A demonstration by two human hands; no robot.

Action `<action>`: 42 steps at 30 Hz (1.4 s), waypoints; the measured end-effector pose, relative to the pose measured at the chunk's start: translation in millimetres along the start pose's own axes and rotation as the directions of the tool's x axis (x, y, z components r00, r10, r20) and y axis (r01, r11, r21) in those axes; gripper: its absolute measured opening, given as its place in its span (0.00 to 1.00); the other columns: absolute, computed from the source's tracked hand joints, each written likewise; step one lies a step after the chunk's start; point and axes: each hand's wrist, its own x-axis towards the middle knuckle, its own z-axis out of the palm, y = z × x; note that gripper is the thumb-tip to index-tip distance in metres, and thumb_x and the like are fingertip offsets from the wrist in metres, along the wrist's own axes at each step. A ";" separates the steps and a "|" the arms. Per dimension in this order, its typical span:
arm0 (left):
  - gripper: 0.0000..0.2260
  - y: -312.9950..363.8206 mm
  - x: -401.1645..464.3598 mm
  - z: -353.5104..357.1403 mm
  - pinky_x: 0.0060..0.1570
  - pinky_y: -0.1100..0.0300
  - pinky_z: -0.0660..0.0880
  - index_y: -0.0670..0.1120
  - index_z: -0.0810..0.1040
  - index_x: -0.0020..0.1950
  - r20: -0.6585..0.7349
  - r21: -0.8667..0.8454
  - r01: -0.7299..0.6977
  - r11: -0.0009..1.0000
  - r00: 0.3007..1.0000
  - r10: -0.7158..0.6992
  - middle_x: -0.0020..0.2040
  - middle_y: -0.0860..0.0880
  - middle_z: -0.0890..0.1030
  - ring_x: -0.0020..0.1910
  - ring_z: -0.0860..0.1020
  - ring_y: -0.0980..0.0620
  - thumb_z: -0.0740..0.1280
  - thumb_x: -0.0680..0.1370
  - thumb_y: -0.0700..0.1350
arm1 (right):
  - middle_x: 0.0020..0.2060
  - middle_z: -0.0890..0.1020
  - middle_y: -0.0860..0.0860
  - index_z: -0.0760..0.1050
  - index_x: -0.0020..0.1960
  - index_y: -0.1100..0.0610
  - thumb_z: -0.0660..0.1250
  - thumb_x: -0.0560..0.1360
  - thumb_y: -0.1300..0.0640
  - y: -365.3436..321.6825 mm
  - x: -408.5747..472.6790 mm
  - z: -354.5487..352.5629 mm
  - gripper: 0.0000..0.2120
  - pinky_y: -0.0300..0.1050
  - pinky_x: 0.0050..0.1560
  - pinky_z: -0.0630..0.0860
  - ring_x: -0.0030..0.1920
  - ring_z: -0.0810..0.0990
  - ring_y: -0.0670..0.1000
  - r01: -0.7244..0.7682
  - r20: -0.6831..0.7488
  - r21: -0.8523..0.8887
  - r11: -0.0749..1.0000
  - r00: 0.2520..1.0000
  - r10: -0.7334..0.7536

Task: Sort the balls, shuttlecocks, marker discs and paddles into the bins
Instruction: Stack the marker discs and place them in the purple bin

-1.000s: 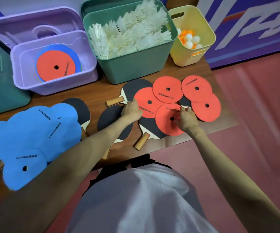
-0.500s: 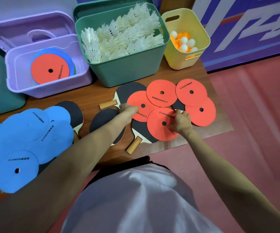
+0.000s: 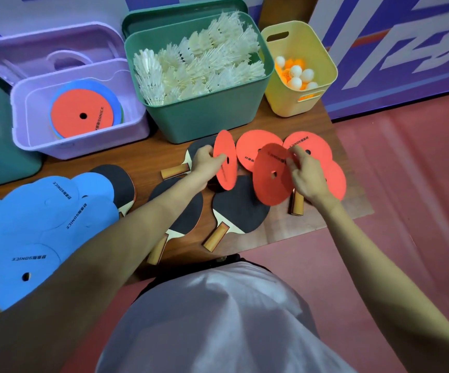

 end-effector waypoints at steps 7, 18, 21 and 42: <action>0.08 -4.9 -7.8 -48.1 0.40 0.64 0.73 0.46 0.71 0.40 -0.078 -0.361 -0.015 0.932 0.997 -0.014 0.39 0.50 0.76 0.39 0.75 0.52 0.67 0.77 0.38 | 0.41 0.76 0.47 0.73 0.49 0.57 0.60 0.78 0.60 -29.2 2.9 -0.2 0.04 0.39 0.46 0.69 0.41 0.73 0.42 0.058 -0.122 0.481 0.875 0.993 0.001; 0.23 4.7 -29.8 -70.5 0.56 0.51 0.75 0.43 0.77 0.63 0.389 -0.787 0.411 0.460 0.909 -0.147 0.57 0.42 0.81 0.56 0.78 0.45 0.51 0.83 0.56 | 0.44 0.80 0.47 0.74 0.51 0.54 0.63 0.79 0.63 -91.1 15.0 63.0 0.05 0.32 0.41 0.74 0.38 0.78 0.37 -0.136 0.113 0.763 0.631 0.991 0.076; 0.29 7.1 -25.6 -73.5 0.53 0.51 0.74 0.44 0.78 0.60 0.452 -0.759 0.458 0.464 0.882 -0.131 0.54 0.42 0.82 0.53 0.80 0.46 0.47 0.81 0.64 | 0.44 0.79 0.47 0.74 0.50 0.56 0.64 0.78 0.64 -89.0 23.7 74.0 0.04 0.34 0.46 0.72 0.39 0.77 0.36 -0.108 0.081 0.693 0.713 0.994 0.071; 0.11 -22.1 8.2 -65.1 0.58 0.51 0.75 0.45 0.73 0.61 0.107 -0.654 0.223 0.723 0.973 -0.203 0.57 0.43 0.79 0.51 0.78 0.48 0.65 0.79 0.37 | 0.70 0.66 0.60 0.58 0.73 0.61 0.68 0.70 0.60 8.7 137.9 86.1 0.35 0.54 0.67 0.62 0.67 0.65 0.65 -0.086 0.292 -0.381 0.921 0.934 0.208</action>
